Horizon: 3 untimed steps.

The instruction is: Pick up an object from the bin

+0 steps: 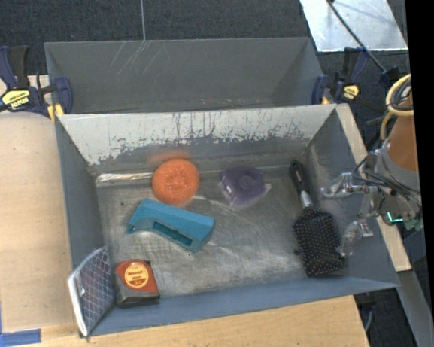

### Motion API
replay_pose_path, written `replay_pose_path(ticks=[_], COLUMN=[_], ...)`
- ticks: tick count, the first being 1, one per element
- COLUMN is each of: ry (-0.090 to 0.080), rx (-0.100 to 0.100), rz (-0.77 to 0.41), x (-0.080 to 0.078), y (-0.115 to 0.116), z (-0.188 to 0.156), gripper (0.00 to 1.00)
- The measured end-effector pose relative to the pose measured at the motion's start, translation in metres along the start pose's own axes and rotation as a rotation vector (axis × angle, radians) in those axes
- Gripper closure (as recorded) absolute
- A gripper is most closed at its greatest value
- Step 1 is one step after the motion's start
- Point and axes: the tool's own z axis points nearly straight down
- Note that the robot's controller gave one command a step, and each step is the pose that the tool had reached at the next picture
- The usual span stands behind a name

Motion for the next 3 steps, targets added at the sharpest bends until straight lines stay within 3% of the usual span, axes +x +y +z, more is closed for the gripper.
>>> replay_pose_path(ticks=[1, 2, 3], ry=[-0.007, -0.013, -0.001], rx=[0.002, 0.002, -0.002], rz=[-0.002, 0.069, -0.063], x=[-0.002, -0.025, -0.024], y=[0.0, 0.041, 0.057], z=[-0.003, 0.047, 0.072], gripper=[0.0, 0.0, 0.0])
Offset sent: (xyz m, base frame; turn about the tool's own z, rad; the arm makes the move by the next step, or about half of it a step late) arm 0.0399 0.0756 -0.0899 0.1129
